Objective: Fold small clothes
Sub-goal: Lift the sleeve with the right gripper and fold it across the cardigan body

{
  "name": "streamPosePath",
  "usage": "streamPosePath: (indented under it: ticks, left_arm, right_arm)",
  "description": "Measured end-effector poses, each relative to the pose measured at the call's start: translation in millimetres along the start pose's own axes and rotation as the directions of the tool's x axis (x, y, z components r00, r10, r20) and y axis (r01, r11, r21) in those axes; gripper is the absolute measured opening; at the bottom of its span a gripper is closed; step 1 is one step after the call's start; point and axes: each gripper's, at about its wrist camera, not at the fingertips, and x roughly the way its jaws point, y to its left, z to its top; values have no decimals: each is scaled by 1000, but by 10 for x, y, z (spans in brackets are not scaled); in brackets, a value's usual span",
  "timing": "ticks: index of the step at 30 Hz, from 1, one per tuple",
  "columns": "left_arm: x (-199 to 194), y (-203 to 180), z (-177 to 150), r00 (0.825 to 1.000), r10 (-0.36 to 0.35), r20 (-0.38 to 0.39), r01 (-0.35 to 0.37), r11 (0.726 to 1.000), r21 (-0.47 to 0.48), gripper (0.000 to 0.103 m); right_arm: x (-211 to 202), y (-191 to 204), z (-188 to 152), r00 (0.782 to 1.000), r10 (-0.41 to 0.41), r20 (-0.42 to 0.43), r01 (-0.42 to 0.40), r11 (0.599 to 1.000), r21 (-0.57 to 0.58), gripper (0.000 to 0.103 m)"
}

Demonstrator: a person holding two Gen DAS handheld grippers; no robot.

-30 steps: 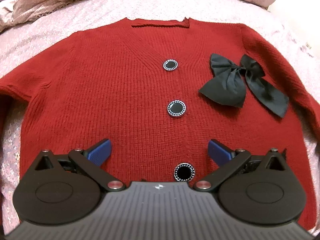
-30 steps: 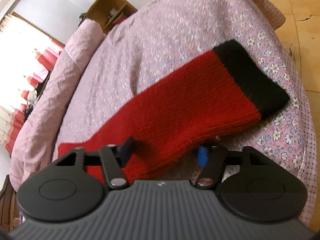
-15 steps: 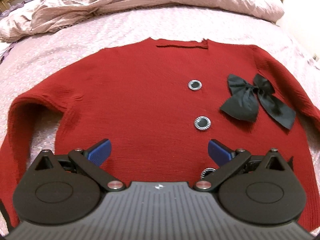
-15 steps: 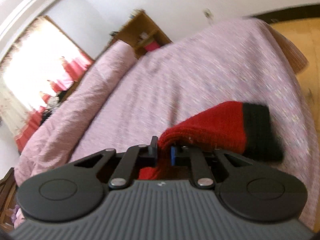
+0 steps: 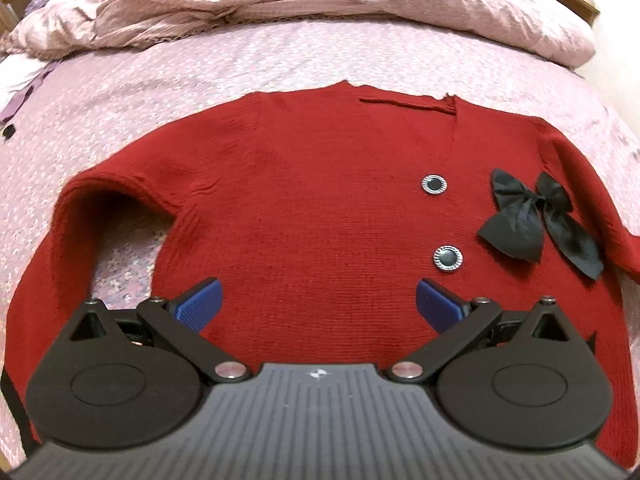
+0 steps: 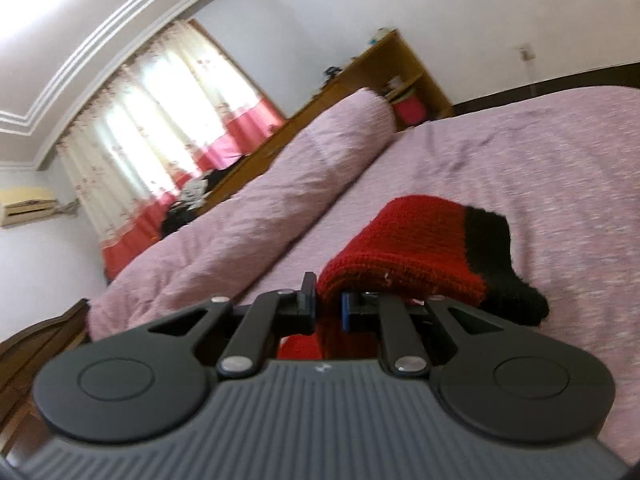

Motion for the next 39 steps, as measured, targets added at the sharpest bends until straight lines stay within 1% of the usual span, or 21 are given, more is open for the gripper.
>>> streamPosePath:
  ticks: [2,9,18,22,30,39]
  left_arm:
    - [-9,55,-2,1000,12,-6,-12,1000,-19,103]
    - [-42,235,37,1000,23,0,-23,997,-74,103]
    - [-95,413,84,999,31,9,-30,993,-110,103]
    - [-104,492,96,999,35,10,-33,991,-131,103]
    - [-80,676,98,999,50,8,-48,985,-164,103]
    - [-9,951,86,996,85,-9,-85,974,-210,103]
  right_arm:
    - [71,113,-18,1000,23,-16,-23,1000,-6,14]
    - [241,450,-129,993,90,-75,-93,995,-30,14]
    - [414,906,-263,976,177,-127,-185,981,-57,14]
    - [482,1157,-319,963,226,-145,-239,968,-79,14]
    - [673,1579,-500,935,295,-198,-319,942,-101,14]
    - [902,1977,-839,894,342,-289,-383,918,-99,14]
